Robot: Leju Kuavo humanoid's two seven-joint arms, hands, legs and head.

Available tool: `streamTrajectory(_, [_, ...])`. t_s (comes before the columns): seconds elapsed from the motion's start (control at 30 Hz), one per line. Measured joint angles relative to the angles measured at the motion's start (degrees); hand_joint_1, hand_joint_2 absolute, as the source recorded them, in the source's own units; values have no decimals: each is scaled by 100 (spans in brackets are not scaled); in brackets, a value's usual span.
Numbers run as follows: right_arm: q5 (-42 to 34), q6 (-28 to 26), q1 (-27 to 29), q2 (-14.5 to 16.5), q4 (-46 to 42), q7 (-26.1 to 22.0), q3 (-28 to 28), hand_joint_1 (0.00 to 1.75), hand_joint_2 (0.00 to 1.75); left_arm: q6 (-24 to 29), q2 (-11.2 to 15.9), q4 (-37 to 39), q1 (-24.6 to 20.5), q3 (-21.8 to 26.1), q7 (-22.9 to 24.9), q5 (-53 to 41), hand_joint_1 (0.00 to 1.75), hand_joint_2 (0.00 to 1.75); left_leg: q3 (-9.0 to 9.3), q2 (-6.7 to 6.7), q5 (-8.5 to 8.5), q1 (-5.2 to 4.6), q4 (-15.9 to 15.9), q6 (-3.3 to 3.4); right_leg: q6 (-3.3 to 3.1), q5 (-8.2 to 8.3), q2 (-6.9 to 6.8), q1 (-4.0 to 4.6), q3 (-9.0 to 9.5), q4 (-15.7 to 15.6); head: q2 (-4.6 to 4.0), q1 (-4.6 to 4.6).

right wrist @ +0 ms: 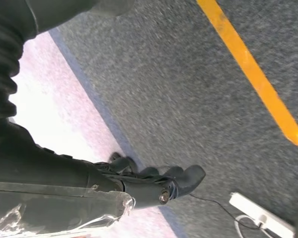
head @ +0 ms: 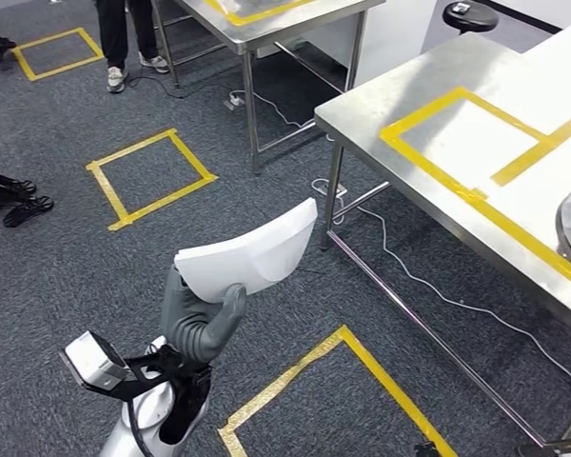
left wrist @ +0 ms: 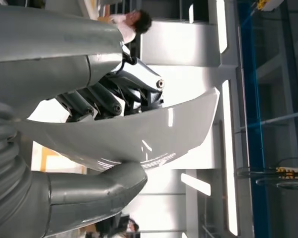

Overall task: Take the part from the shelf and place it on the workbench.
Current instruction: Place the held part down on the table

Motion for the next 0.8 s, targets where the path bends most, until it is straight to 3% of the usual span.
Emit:
streamTrajectory(0.07, [5, -1, 36, 1, 1, 2, 0, 0, 175, 1, -3, 1, -1, -1, 1, -2, 175, 175, -1, 115, 21, -13, -27, 92, 75, 36, 41, -31, -53, -37, -1, -6])
streamTrajectory(0.13, [13, 1, 51, 2, 1, -2, 1, 0, 175, -2, -6, 0, -2, -7, 0, -16, 175, 175, 7, 265, 48, -15, -57, 184, 114, -100, -269, -13, -185, 178, -2, 32])
streamTrajectory(0.2, [23, 6, 26, 2, 1, -11, 6, 0, 175, -2, -7, 0, -2, -10, 0, -42, 175, 175, 10, 430, 47, -41, -67, 235, 128, -473, -648, 12, -509, 890, -2, 74])
streamTrajectory(0.27, [30, 10, 8, 2, 1, -22, 10, 0, 175, -1, -6, 3, -2, -9, 1, -58, 175, 175, 12, 604, 37, -67, -65, 250, 137, -744, -729, 10, -812, 1580, -1, 75])
streamTrajectory(0.3, [31, 10, 11, 2, 1, -24, 10, 0, 175, -1, -6, 4, -2, -9, 1, -60, 175, 175, 17, 684, 30, -74, -64, 250, 134, -726, -737, 12, -818, 1642, -1, 76])
streamTrajectory(0.33, [31, 10, 16, 1, 1, -25, 10, 0, 175, -1, -7, 5, -3, -10, 1, -61, 175, 175, 28, 757, 20, -78, -64, 246, 126, -608, -759, 16, -698, 1457, -1, 76])
streamTrajectory(0.37, [31, 9, 18, 1, 0, -25, 9, 0, 175, 2, -7, 5, -3, -11, 1, -61, 175, 175, 47, 825, 6, -80, -63, 235, 112, -429, -822, 25, -473, 1081, -1, 77])
streamTrajectory(0.43, [32, 4, 4, 0, -1, -42, 9, 0, 175, 24, -8, 5, -4, -13, 1, -64, 175, 175, 89, 945, -31, -102, -59, 191, 60, -170, -1053, 74, -20, 294, -1, 73])
streamTrajectory(0.47, [32, 1, -7, 0, -2, -62, 10, 0, 175, 42, -7, 5, -4, -12, 1, -67, 175, 175, 105, 995, -43, -115, -58, 165, 26, -118, -1122, 96, 98, 81, -1, 69])
streamTrajectory(0.5, [33, -2, -15, 0, -2, -81, 10, 0, 175, 57, -5, 5, -5, -11, 0, -69, 175, 175, 114, 1043, -49, -126, -62, 136, -9, -118, -1135, 118, 129, 7, -1, 64])
streamTrajectory(0.57, [41, 0, -13, 0, -2, -100, 11, 0, 175, 62, -5, 4, -7, -15, 1, -70, 175, 175, 132, 1108, -58, -121, -82, 69, -79, -95, -998, 114, 108, -3, -2, 60])
streamTrajectory(0.63, [57, 5, -9, 0, -2, -75, 11, 0, 175, -11, -3, 3, -11, -33, 14, -42, 175, 175, 82, 921, -193, -95, 67, -2, -138, -70, -865, 78, 114, -36, -2, 52])
streamTrajectory(0.7, [62, 16, -20, 1, -2, -49, 11, 0, 175, -149, 3, 13, -19, -64, 55, 23, 175, 175, -209, 640, -538, -74, 692, -49, -172, -52, -731, 48, 118, -53, -1, 28])
streamTrajectory(0.73, [58, 23, -26, 2, -2, -44, 11, 0, 175, -208, 5, 25, -24, -82, 76, 55, 175, 175, -419, 582, -712, -72, 1106, -63, -179, -49, -661, 44, 114, -53, -1, 19])
streamTrajectory(0.77, [51, 32, -27, 2, -2, -40, 11, 0, 175, -249, 7, 39, -29, -99, 93, 79, 175, 175, -596, 558, -807, -71, 1436, -70, -183, -48, -585, 43, 112, -52, -1, 13])
streamTrajectory(0.8, [44, 36, -23, 2, -2, -38, 10, 0, 175, -267, 7, 52, -33, -113, 99, 94, 175, 175, -694, 545, -784, -70, 1583, -71, -183, -46, -502, 42, 112, -51, -1, 12])
